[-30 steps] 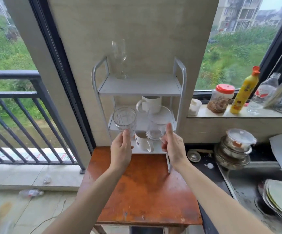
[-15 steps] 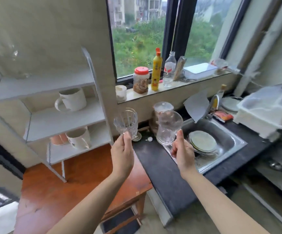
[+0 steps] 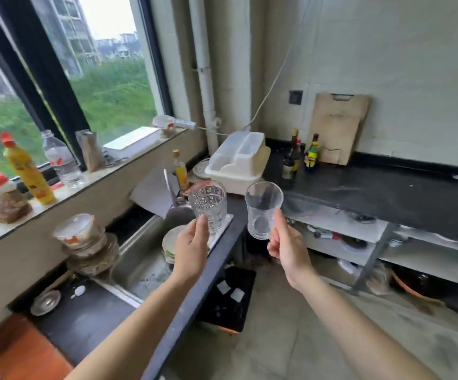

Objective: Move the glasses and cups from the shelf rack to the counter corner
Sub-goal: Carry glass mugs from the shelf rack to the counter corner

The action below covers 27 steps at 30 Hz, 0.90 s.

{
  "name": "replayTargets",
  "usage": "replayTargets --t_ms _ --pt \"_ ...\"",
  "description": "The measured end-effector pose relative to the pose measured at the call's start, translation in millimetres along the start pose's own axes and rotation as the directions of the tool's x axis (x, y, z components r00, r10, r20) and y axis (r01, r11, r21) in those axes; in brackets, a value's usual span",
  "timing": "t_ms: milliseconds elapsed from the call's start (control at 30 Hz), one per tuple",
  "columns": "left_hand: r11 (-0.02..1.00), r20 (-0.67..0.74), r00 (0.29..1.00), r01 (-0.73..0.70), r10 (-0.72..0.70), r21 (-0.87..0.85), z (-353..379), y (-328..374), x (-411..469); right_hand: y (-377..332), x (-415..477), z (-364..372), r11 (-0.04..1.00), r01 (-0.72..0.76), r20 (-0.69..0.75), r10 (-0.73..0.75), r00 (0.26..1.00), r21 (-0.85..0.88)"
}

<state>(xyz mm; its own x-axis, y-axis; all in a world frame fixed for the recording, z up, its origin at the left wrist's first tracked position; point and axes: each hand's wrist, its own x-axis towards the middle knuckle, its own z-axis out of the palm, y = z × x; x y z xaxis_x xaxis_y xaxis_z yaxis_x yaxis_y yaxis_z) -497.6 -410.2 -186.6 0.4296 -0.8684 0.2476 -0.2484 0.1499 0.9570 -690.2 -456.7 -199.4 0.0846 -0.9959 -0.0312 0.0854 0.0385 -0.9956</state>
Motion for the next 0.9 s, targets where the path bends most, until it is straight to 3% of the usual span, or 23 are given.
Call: replayTargets --t_ms 200,533,900 --pt "1.0 0.268 0.963 0.016 -0.01 -0.022 146 21 24 -7 51 -145 0.997 -0.037 -0.124 0.029 0.992 -0.063" --pt "0.997 0.568 0.82 -0.068 0.07 -0.024 361 1 106 -3 142 -303 0.993 -0.059 -0.368 0.019 0.93 -0.098" --pt "0.992 0.839 0.533 -0.004 0.107 -0.124 604 35 177 -42 221 -464 0.993 -0.094 -0.68 0.023 0.733 -0.068"
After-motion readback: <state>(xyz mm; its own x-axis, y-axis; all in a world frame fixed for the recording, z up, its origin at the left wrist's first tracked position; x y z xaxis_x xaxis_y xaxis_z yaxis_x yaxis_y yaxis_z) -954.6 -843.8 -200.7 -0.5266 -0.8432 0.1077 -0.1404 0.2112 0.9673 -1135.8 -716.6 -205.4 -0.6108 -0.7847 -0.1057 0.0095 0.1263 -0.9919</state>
